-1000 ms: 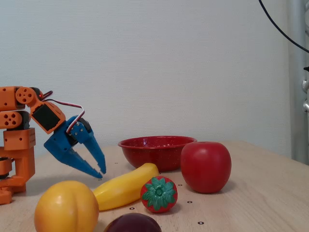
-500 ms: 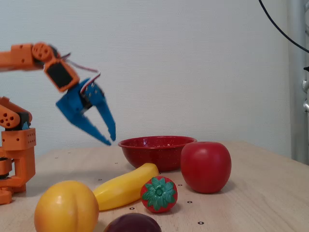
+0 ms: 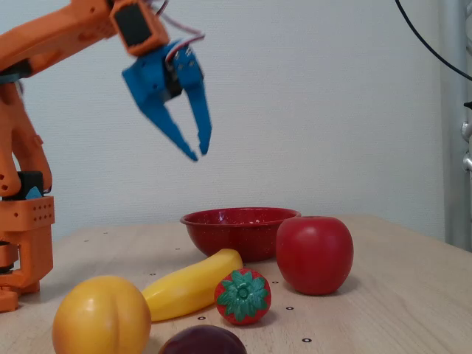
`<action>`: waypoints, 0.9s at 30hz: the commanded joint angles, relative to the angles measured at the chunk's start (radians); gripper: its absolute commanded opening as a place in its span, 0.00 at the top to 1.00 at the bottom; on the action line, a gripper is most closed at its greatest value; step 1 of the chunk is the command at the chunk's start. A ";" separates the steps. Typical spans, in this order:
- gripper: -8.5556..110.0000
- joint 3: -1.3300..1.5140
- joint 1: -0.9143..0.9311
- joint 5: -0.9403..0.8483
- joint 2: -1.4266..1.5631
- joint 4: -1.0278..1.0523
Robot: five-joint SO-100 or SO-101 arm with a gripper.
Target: Put plum in the red bowl.
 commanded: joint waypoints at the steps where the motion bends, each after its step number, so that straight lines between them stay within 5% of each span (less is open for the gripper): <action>1: 0.92 -0.256 -0.069 0.025 -0.051 0.083; 27: 0.87 -1.029 -0.578 0.364 -0.729 0.313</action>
